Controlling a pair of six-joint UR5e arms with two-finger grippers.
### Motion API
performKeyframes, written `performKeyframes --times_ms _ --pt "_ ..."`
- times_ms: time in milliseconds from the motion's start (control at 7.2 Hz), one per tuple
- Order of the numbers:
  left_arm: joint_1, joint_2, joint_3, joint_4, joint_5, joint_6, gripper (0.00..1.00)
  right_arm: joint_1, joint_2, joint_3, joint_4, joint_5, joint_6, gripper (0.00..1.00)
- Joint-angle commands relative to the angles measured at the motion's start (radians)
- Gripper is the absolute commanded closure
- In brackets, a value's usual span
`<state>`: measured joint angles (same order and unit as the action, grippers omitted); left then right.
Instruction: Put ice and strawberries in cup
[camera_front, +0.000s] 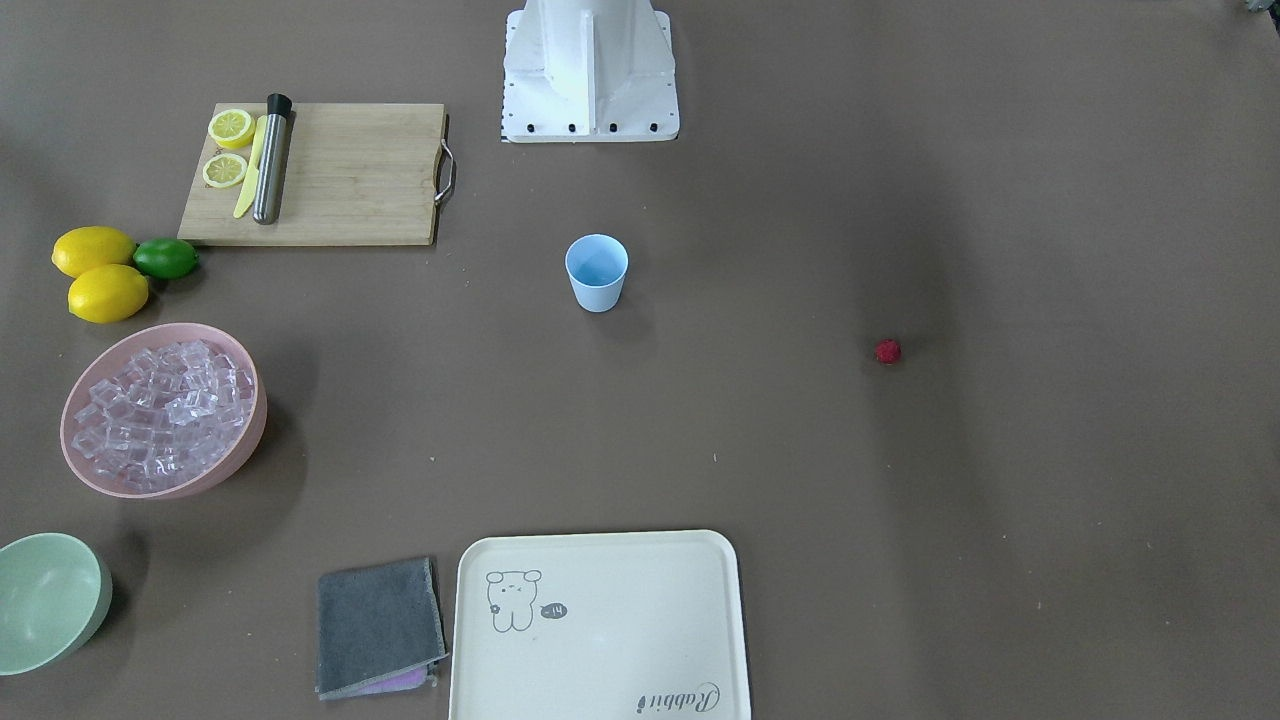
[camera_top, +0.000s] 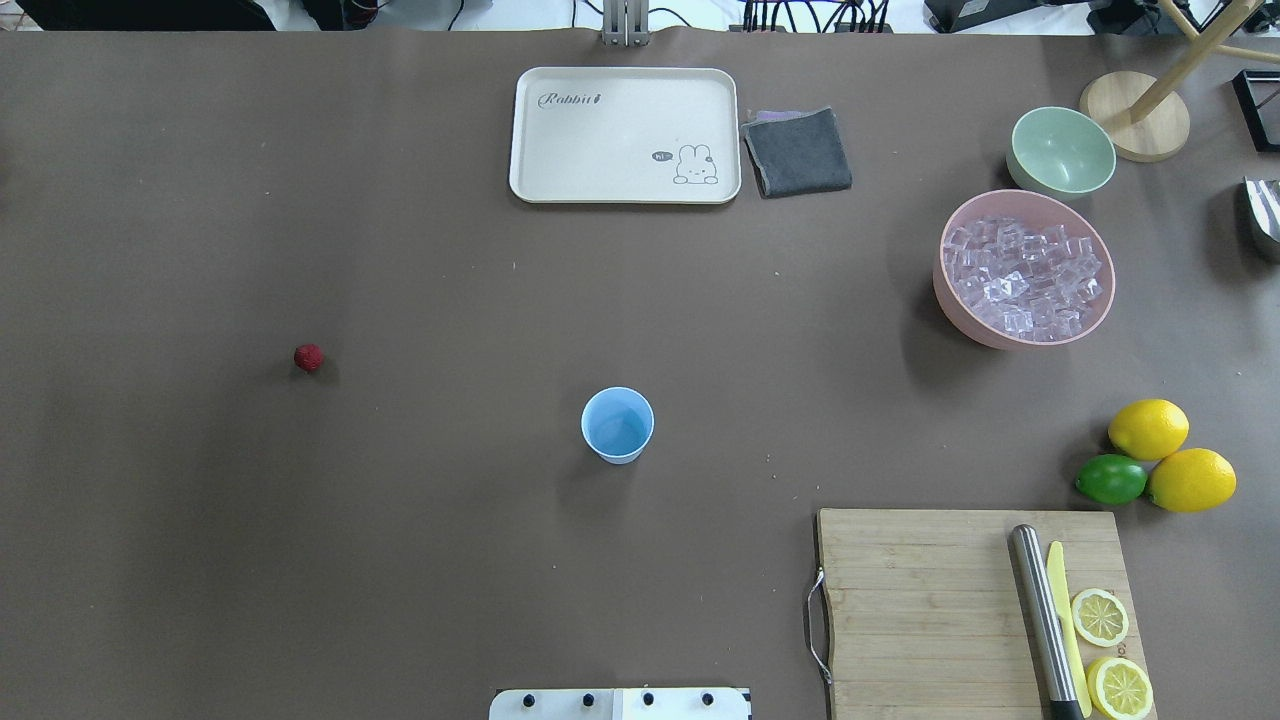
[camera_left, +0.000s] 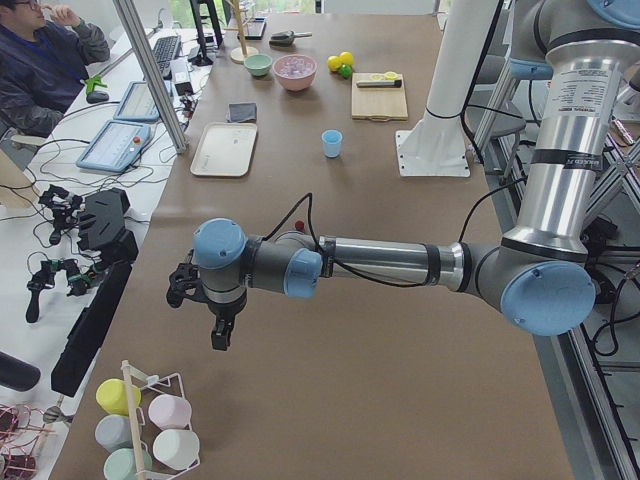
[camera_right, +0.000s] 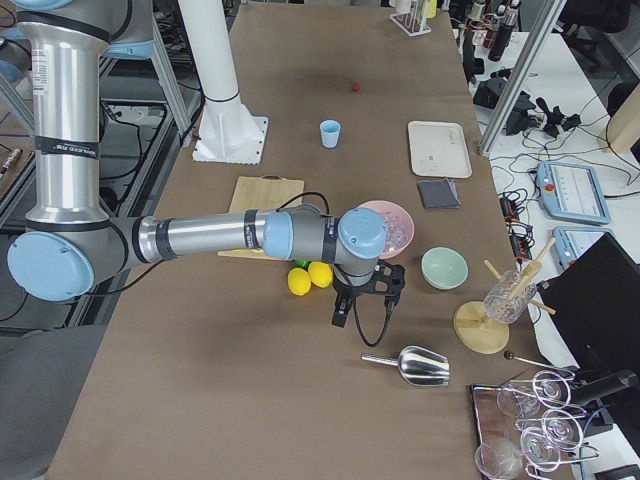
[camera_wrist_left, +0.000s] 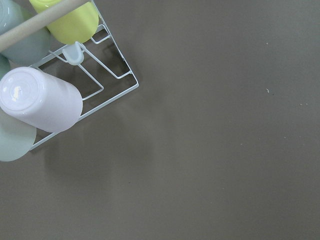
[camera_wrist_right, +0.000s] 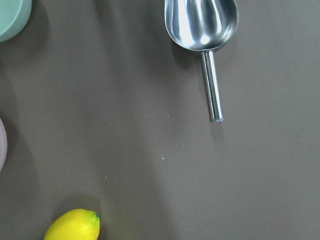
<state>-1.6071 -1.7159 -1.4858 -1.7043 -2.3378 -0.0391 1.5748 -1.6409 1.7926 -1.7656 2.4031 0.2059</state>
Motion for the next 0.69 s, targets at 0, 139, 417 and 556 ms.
performKeyframes --times_ms 0,139,417,556 --pt "0.001 0.005 0.004 -0.002 -0.006 -0.001 0.02 0.001 -0.003 -0.010 0.000 -0.004 -0.002 0.00" --pt "0.001 0.016 -0.002 -0.003 -0.008 -0.001 0.02 0.001 -0.011 -0.009 0.000 -0.004 -0.002 0.00" --pt "0.001 0.016 -0.002 -0.003 -0.006 -0.001 0.02 0.001 -0.011 -0.007 0.002 -0.004 -0.003 0.00" --pt "0.001 0.016 -0.004 -0.003 -0.006 -0.001 0.02 0.001 -0.010 0.004 0.002 -0.015 -0.002 0.00"
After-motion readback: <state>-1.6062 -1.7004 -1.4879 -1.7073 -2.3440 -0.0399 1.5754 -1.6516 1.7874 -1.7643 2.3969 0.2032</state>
